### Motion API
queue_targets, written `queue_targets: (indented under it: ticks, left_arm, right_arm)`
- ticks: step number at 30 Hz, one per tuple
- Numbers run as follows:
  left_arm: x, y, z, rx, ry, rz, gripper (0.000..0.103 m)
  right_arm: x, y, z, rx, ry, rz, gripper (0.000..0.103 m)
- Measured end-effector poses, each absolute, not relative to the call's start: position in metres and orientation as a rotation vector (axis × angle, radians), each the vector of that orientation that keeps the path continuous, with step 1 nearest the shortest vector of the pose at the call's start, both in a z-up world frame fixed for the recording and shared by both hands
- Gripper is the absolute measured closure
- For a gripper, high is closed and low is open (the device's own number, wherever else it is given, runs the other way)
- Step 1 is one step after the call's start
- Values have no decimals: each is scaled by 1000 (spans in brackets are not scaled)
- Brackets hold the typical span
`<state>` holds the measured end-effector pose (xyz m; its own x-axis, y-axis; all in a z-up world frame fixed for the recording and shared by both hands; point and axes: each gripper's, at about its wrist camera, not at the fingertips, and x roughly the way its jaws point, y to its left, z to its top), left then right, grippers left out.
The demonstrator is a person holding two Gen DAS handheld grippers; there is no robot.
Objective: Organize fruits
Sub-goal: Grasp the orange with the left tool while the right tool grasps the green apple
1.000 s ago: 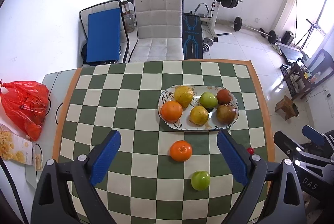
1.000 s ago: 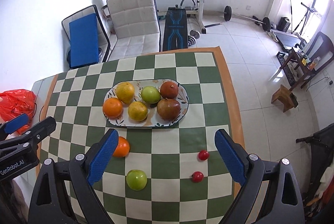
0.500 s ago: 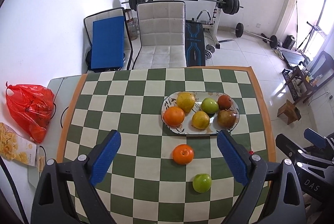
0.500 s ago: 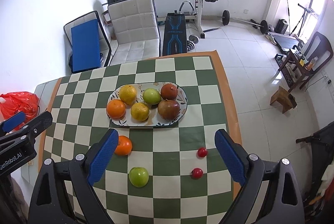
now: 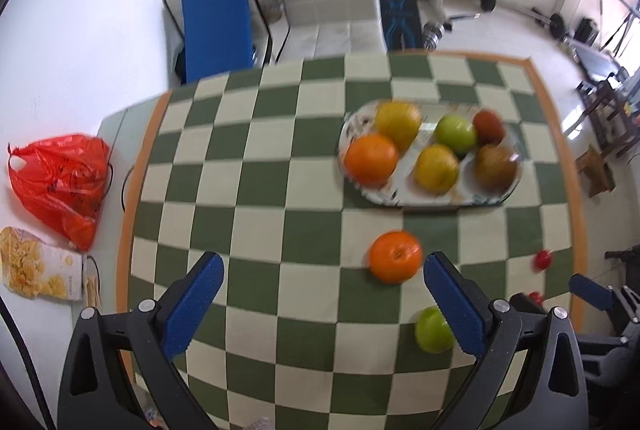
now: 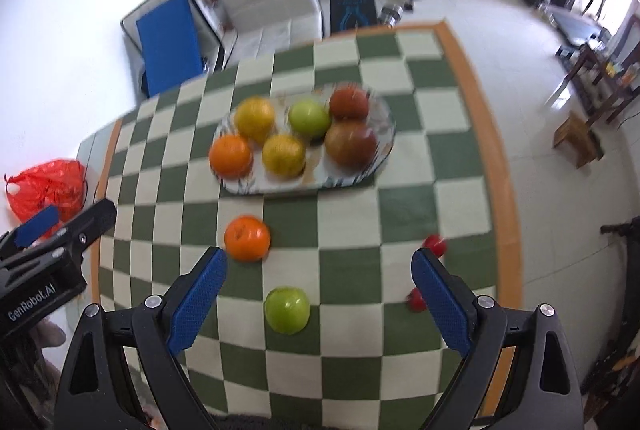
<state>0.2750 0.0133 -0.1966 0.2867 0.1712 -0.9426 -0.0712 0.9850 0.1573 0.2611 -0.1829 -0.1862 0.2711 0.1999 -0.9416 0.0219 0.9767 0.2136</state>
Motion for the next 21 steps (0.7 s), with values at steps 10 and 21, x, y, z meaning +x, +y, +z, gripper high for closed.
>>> queue_targets:
  ticks: [10,21]
  left_arm:
    - [269,49,-282,45,1503,240,0]
    - [315,14,-316,-34,1595,87,0]
  right_arm:
    - [250,-122,-346,194,1654,250,9]
    - [240,-120,-381,142,1693,271,44]
